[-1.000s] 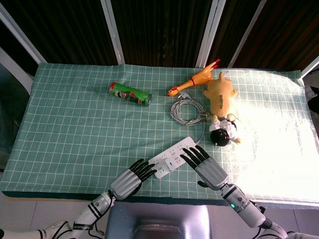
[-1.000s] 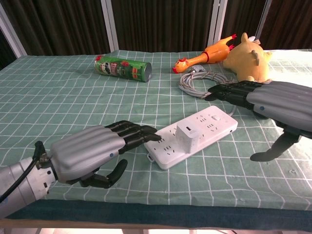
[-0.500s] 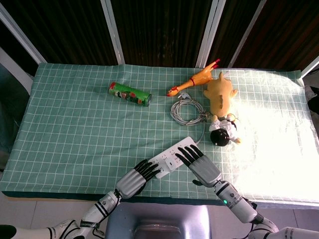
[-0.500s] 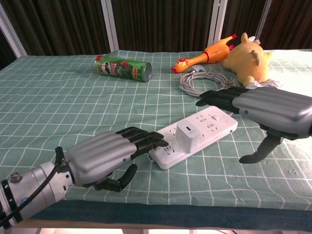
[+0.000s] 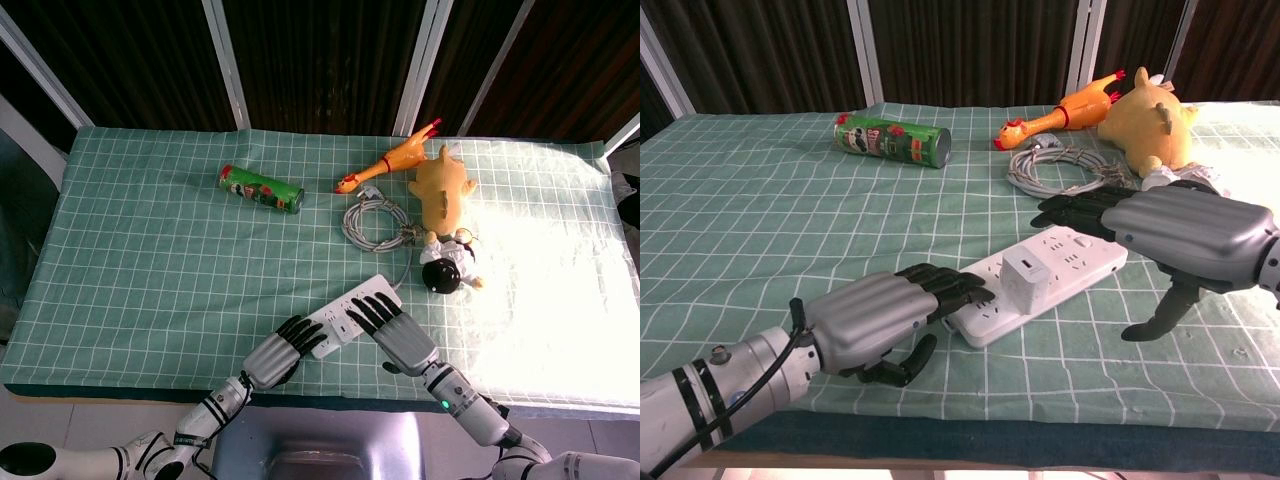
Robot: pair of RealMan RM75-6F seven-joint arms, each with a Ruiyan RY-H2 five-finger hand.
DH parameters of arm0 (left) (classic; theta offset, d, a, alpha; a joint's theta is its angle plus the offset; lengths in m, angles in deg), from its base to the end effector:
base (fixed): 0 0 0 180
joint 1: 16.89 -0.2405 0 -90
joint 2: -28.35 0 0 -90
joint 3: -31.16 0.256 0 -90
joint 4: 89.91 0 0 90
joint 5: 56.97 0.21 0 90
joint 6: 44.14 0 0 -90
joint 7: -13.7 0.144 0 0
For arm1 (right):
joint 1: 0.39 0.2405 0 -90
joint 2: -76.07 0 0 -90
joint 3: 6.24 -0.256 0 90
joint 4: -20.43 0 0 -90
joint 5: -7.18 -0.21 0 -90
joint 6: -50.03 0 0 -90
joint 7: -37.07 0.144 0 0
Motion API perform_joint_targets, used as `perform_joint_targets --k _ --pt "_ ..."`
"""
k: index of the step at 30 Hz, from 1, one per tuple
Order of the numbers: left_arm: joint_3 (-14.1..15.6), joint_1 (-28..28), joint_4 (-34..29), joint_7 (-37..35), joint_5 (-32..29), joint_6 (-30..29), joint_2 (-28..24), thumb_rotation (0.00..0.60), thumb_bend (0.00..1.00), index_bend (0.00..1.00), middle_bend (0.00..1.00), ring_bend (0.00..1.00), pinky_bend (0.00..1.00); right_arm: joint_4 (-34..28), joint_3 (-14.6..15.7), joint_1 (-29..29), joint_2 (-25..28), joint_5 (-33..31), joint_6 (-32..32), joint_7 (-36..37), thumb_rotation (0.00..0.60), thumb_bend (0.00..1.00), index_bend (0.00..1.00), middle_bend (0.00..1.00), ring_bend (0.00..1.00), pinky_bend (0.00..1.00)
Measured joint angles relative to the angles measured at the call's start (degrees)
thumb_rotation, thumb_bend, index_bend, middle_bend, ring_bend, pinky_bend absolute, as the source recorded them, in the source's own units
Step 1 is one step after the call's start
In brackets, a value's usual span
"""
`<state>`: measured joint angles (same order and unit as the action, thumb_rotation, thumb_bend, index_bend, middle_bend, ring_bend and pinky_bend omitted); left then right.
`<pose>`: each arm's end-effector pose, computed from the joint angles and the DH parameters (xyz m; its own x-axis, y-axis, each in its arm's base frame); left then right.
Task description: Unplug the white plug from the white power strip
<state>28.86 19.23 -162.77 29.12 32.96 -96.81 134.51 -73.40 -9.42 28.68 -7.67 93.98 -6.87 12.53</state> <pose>-0.1298 0.2504 -0.1234 0.5486 0.2906 0.7839 0.6944 -0.6806 -0.2337 -0.1721 -0.2516 -0.0126 0.5995 -0.2100 0.7724 -0.7129 -0.5789 0.3959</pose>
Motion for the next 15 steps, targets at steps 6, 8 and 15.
perform_joint_targets --k 6,8,15 --pt "0.2 1.0 0.4 0.3 -0.3 0.1 0.4 0.6 0.75 0.0 0.0 0.0 0.02 3.0 -0.3 1.1 -3.7 -0.1 -0.1 -1.2 0.6 0.16 0.1 0.08 0.01 0.07" --pt "0.5 1.0 0.3 0.5 -0.3 0.0 0.4 0.6 0.75 0.0 0.0 0.0 0.02 4.4 -0.4 1.5 -5.5 -0.1 -0.4 -1.5 0.6 0.16 0.16 0.13 0.04 0.13" --pt "2.8 -0.5 -2.6 3.0 -0.1 -2.2 -0.7 0.599 0.75 0.0 0.0 0.0 0.02 8.6 -1.0 2.4 -10.9 -0.2 -1.9 -2.1 0.6 0.21 0.25 0.2 0.11 0.22"
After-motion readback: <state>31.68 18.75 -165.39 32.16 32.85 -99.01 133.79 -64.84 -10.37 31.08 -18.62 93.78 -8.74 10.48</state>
